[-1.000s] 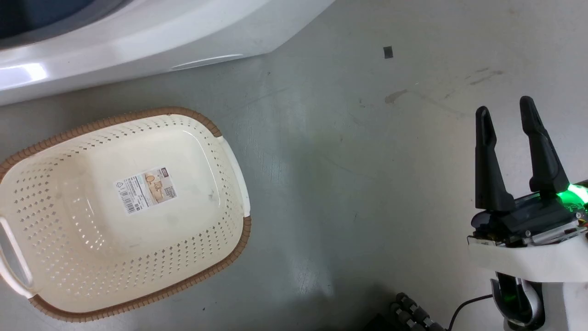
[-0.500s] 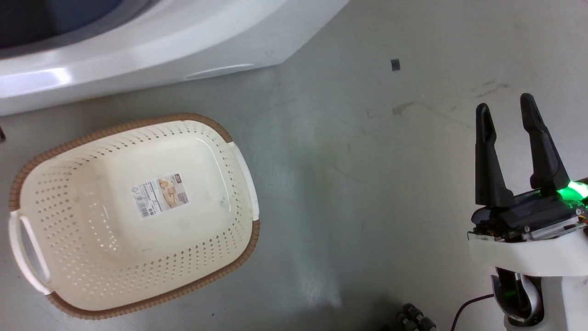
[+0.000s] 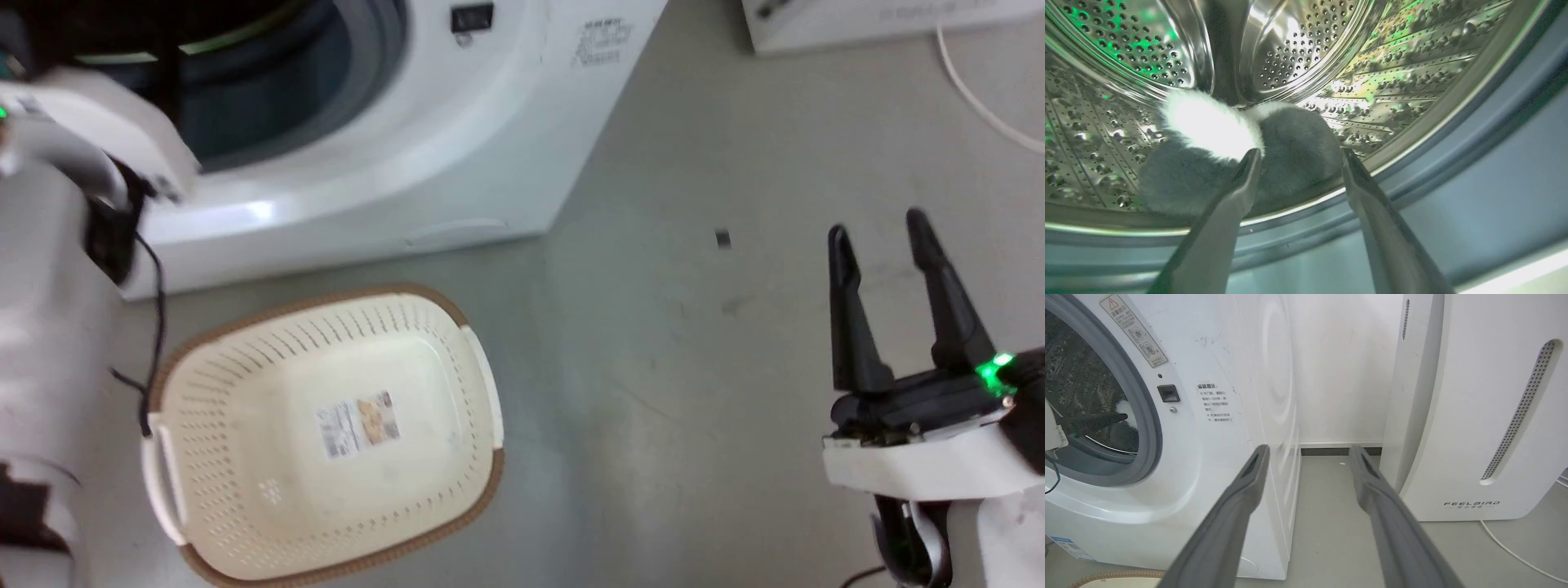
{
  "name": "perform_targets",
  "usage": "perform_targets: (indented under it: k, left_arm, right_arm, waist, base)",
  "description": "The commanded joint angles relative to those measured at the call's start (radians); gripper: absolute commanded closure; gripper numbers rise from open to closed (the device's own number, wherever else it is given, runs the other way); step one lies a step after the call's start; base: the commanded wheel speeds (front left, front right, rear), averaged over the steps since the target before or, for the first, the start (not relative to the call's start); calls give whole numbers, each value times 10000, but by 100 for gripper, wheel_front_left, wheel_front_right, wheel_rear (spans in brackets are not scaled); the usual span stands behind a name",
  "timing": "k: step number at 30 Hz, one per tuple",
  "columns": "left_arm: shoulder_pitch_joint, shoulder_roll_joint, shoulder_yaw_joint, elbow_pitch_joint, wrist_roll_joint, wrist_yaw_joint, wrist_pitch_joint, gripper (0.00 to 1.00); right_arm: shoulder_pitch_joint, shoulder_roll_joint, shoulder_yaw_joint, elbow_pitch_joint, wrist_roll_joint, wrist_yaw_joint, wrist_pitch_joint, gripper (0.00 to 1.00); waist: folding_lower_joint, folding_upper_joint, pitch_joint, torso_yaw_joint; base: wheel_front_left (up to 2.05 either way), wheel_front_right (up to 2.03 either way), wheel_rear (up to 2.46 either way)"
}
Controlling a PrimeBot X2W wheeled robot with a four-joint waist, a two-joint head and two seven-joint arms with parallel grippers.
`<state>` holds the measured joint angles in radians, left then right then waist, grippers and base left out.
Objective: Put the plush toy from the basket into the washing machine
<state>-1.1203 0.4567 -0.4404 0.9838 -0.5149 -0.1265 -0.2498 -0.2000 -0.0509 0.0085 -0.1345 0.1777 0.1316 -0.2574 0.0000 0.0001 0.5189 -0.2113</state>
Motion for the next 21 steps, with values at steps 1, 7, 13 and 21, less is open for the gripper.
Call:
perform_targets:
  k: [1, 7, 13, 21]
  left_arm:
    - [405, -95, 92, -157, -103, -42, -93, 0]
    - [2814, -578, 1204, -2780, 27, 419, -116, 0]
    - [5391, -1291, 2412, -5570, 482, 885, -118, 0]
    - [8445, -2212, 3530, -7939, 1263, 1421, -119, 0]
  right_arm:
    - [181, 7, -18, 69, -116, -9, -44, 0]
    - [637, 7, -75, 275, -413, -9, -44, 0]
    - [1076, 7, -161, 420, -616, -9, -44, 0]
    - [1662, 7, -198, 587, -717, -9, -44, 0]
  waist:
    - [0, -1, -1020, 521]
    - [0, -1, -2193, 1052]
    - [0, -1, -3075, 1521]
    - [0, -1, -3959, 1858]
  base:
    - [0, 0, 0]
    - [0, 0, 0]
    - [0, 0, 0]
    - [0, 0, 0]
